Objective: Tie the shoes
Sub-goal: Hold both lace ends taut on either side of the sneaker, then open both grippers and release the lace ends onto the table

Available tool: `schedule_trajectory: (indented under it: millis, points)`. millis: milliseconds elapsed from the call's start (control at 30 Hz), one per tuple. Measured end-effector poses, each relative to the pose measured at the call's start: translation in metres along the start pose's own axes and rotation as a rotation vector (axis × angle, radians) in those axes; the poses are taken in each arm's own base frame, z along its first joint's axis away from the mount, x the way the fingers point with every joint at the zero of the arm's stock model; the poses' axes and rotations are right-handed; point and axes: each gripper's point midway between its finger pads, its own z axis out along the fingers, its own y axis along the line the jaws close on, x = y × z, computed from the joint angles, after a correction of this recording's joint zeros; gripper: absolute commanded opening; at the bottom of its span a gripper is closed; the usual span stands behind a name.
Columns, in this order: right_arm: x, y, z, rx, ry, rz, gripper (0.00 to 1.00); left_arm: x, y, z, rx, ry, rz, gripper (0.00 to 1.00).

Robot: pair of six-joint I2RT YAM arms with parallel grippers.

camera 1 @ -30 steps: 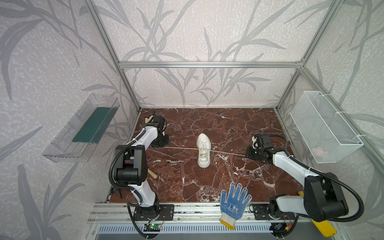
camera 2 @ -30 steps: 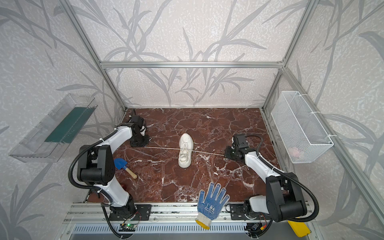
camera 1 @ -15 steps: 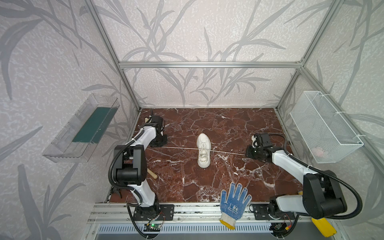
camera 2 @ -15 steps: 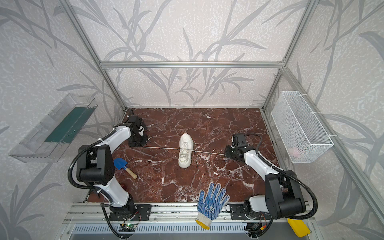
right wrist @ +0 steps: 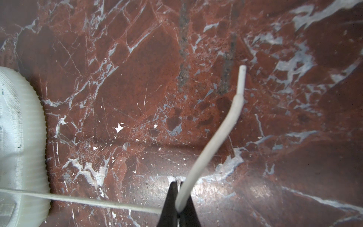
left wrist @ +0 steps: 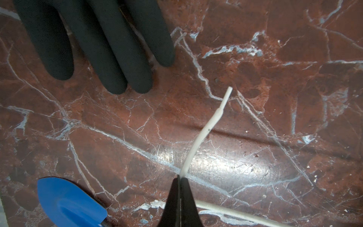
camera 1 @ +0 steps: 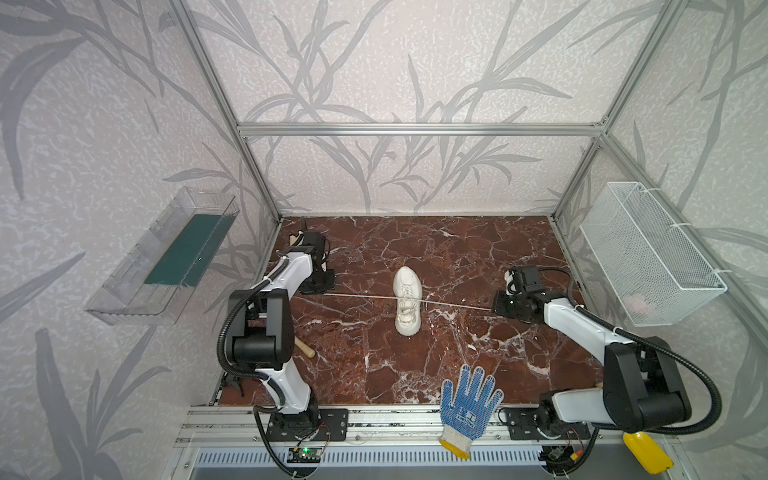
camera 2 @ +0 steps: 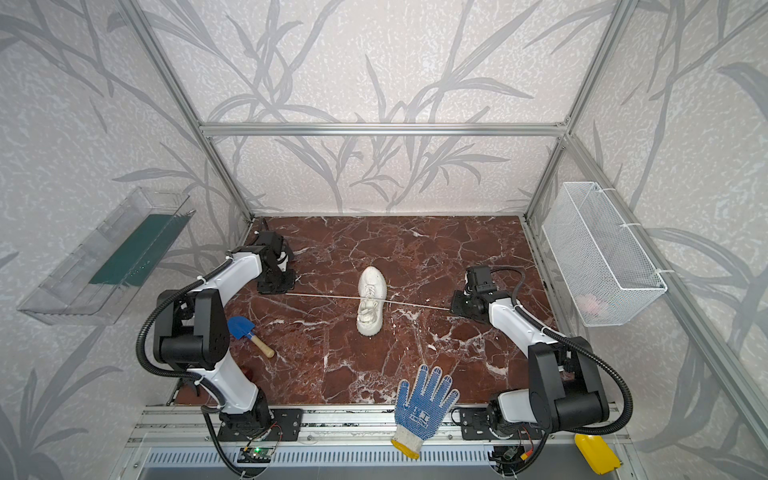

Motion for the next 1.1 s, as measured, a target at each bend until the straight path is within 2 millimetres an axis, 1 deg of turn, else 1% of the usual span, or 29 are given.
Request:
schedule_trajectory:
  millis: [133, 267, 300, 333, 400, 467, 567, 667, 767, 933, 1100]
  points:
    - [0.003, 0.001, 0.007, -0.012, 0.034, 0.009, 0.0, 0.0, -0.006, 0.001, 0.031, 0.001, -0.009, 0.0]
    - [0.004, 0.003, 0.008, -0.027, 0.046, 0.012, 0.0, 0.001, -0.011, 0.003, 0.054, 0.0, -0.016, 0.0]
    - [0.004, 0.004, 0.008, -0.032, 0.048, 0.012, 0.0, 0.003, -0.012, 0.004, 0.06, 0.003, -0.019, 0.07]
    - [0.003, 0.006, 0.008, -0.039, 0.05, 0.012, 0.06, 0.003, -0.013, 0.004, 0.067, 0.005, -0.019, 0.16]
    - [0.001, 0.008, 0.008, -0.049, 0.05, 0.012, 0.26, 0.003, -0.015, 0.005, 0.076, 0.004, -0.027, 0.31]
    - [0.0, 0.01, 0.008, -0.057, 0.052, 0.008, 0.37, 0.003, -0.017, 0.006, 0.082, 0.0, -0.029, 0.39]
    - [0.0, 0.01, 0.008, -0.065, 0.054, 0.011, 0.47, 0.003, -0.018, 0.007, 0.09, -0.005, -0.025, 0.48]
    - [0.0, 0.01, 0.008, -0.067, 0.056, 0.014, 0.52, 0.002, -0.019, 0.004, 0.097, -0.023, -0.027, 0.5]
    - [-0.001, 0.009, 0.007, -0.065, 0.052, 0.019, 0.52, -0.002, -0.019, -0.004, 0.101, -0.049, -0.025, 0.51]
    - [-0.003, 0.006, -0.002, -0.04, 0.058, 0.017, 0.52, -0.005, -0.02, -0.018, 0.117, -0.084, -0.014, 0.51]
    - [-0.013, 0.005, -0.013, 0.014, 0.083, 0.039, 0.51, -0.003, -0.033, -0.027, 0.148, -0.097, 0.007, 0.51]
